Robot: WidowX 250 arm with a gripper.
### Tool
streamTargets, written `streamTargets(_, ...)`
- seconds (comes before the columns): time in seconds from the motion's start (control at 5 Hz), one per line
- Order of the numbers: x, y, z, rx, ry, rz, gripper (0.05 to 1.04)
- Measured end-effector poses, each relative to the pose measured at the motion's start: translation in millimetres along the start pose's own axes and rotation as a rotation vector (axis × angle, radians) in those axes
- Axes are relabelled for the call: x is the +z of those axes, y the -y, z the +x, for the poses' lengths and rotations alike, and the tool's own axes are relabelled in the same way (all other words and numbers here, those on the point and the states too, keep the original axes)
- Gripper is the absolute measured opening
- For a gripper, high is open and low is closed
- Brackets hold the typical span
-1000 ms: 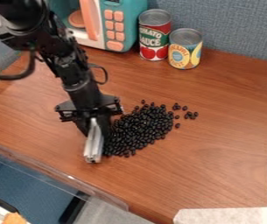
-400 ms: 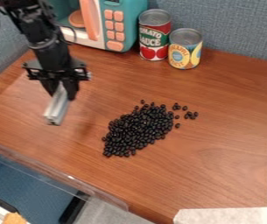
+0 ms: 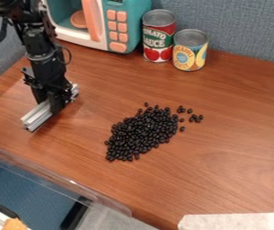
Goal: Sweep into pile
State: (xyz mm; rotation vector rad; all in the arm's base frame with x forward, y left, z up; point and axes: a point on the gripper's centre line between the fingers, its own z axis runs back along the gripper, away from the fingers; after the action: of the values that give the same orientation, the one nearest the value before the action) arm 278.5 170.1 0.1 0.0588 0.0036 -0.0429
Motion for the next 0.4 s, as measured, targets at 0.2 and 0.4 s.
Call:
streamTargets(0.2, -2.6, -4.7, -1.5, -0.032, -0.016, 0.026, 0.428)
streamTargets(0.4, -0.1, -4.3, -4.1, -0.033, -0.039, 0.018, 0.736)
